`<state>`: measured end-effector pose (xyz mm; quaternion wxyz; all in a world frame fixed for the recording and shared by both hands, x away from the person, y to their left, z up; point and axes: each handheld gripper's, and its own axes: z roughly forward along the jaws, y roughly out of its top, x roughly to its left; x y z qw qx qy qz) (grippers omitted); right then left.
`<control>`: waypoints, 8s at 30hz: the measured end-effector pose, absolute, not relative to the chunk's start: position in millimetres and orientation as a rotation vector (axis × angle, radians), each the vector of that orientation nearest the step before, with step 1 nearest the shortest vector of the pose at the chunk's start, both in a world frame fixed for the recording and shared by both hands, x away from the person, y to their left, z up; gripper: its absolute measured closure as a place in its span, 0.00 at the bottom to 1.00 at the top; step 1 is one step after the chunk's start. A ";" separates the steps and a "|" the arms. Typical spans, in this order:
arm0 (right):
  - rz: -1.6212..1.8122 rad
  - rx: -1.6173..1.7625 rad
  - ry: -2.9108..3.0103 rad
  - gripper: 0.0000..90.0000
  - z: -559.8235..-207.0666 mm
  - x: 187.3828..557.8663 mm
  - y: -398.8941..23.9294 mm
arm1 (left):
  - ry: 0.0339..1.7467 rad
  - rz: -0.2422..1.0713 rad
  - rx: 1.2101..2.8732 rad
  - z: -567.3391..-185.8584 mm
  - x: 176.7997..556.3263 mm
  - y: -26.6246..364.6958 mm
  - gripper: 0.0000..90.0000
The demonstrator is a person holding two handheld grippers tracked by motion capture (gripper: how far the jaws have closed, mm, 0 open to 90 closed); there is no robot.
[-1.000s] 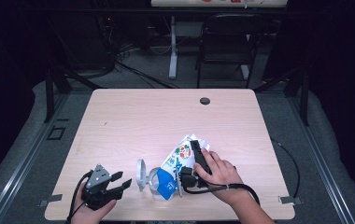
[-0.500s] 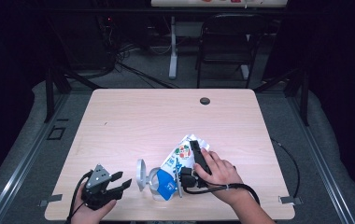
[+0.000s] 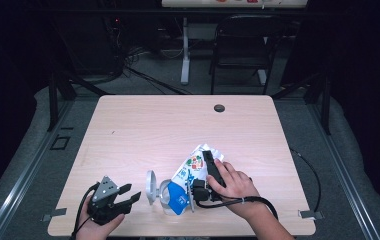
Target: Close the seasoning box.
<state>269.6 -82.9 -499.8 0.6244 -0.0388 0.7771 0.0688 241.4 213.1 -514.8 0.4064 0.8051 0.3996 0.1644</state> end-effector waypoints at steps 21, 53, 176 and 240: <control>0.147 -0.103 1.780 0.64 -497.4 268.2 -81.6 | 1.009 0.415 2.028 -514.6 241.3 213.1 0.60; 0.146 -0.115 1.777 0.68 -494.0 266.8 -81.8 | 1.011 0.414 2.029 -515.0 241.8 214.2 0.60; 0.127 -0.196 1.739 0.76 -493.9 261.4 -76.2 | 1.008 0.416 2.030 -514.8 241.7 213.9 0.60; 0.362 0.113 2.011 0.78 -507.3 265.0 -87.2 | 1.012 0.415 2.032 -515.2 242.0 213.8 0.60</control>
